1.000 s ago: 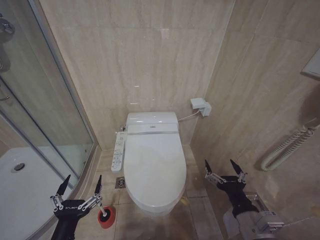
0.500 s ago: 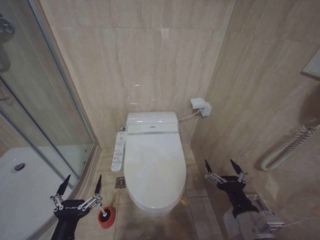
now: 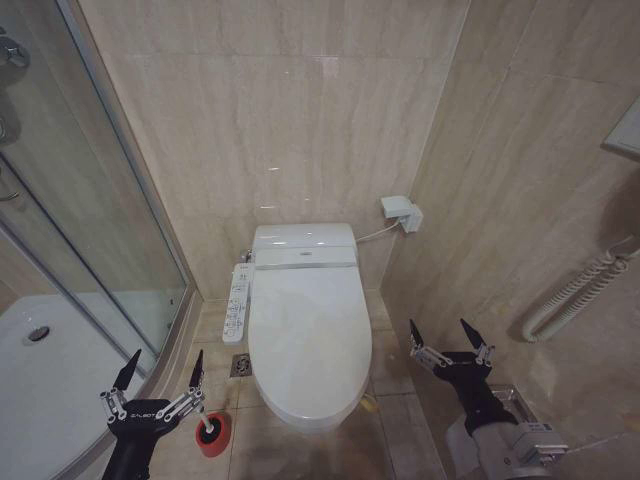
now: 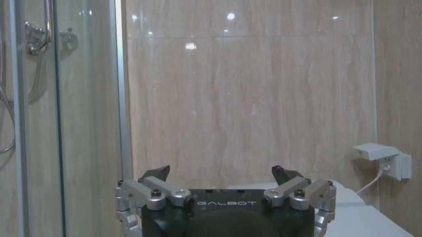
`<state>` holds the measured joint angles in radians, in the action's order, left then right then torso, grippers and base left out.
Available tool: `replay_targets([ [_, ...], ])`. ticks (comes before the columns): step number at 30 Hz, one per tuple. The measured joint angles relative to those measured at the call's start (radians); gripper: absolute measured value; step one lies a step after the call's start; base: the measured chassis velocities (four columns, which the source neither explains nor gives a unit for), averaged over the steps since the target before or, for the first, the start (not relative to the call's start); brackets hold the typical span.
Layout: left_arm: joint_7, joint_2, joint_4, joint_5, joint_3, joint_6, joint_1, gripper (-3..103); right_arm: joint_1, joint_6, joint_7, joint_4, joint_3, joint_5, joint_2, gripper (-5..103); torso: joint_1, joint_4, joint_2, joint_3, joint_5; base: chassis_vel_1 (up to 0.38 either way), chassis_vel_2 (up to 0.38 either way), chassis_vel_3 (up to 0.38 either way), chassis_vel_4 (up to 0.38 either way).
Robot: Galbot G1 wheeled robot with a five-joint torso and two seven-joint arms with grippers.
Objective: Open the toilet lid, clean the toilet bowl with a toilet brush, close the toilet lid, and flush.
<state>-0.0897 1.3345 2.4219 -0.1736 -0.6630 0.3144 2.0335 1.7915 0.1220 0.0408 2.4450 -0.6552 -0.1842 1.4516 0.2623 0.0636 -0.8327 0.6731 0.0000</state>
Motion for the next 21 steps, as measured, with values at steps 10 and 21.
replay_targets([
  [10,0.000,0.000,0.000,0.000,0.000,-0.001,0.000,100,0.000,0.000,0.000,0.000,0.000,0.000,0.000,100,0.000,0.0000,0.000,0.000,0.0000,0.000,0.000,0.000,0.000],
  [21,0.028,0.031,0.028,-0.029,-0.001,-0.219,-0.070,100,0.000,0.000,0.000,0.000,0.000,0.000,0.000,100,0.000,0.0000,0.000,0.000,0.0000,0.000,0.000,0.000,0.000],
])
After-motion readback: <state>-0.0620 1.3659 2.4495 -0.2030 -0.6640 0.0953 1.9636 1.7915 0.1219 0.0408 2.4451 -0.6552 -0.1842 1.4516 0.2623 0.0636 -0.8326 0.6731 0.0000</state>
